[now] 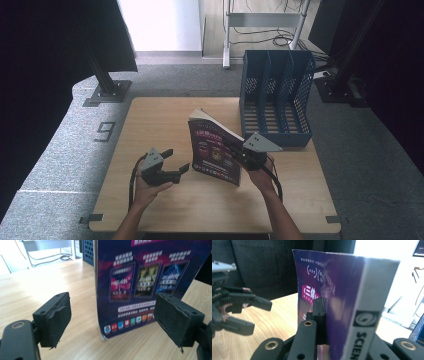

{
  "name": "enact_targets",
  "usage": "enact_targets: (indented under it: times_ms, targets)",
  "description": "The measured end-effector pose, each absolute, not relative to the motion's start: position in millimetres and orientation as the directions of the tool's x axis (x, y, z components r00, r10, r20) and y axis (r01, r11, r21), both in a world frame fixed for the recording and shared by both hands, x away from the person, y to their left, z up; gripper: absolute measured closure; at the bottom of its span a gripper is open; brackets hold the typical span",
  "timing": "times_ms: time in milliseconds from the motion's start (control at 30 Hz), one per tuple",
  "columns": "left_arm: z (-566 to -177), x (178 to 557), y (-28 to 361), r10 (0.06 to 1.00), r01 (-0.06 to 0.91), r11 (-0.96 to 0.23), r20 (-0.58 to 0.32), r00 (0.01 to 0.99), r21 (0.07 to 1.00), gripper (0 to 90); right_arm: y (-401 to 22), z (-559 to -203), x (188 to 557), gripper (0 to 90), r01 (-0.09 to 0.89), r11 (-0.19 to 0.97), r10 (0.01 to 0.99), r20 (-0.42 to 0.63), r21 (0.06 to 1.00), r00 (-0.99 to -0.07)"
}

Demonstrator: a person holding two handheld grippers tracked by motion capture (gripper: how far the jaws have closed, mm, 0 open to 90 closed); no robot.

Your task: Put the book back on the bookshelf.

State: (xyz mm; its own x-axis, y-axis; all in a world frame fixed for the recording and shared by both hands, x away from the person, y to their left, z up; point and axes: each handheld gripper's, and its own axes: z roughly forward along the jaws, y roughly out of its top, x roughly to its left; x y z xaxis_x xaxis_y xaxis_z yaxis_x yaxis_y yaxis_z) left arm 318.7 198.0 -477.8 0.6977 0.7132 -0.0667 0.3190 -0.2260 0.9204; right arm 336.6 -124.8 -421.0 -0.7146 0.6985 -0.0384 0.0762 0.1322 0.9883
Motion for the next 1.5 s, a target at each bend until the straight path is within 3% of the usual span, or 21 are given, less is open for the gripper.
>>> enact_targets:
  times_ms: [467,1500]
  targets:
    - [-489.7,314.3,200.5,0.726,0.347,-0.23,-0.077,0.684,0.909,14.5,-121.6,-419.0,335.0,81.4,0.097,0.097,0.716,-0.002,0.991,-0.698]
    - [-495.6,310.1,210.7,0.752,0.39,-0.203,-0.112,0.65,0.898,14.9,-121.7,-401.0,328.6,81.6,0.044,0.037,0.743,0.002,0.998,-0.669]
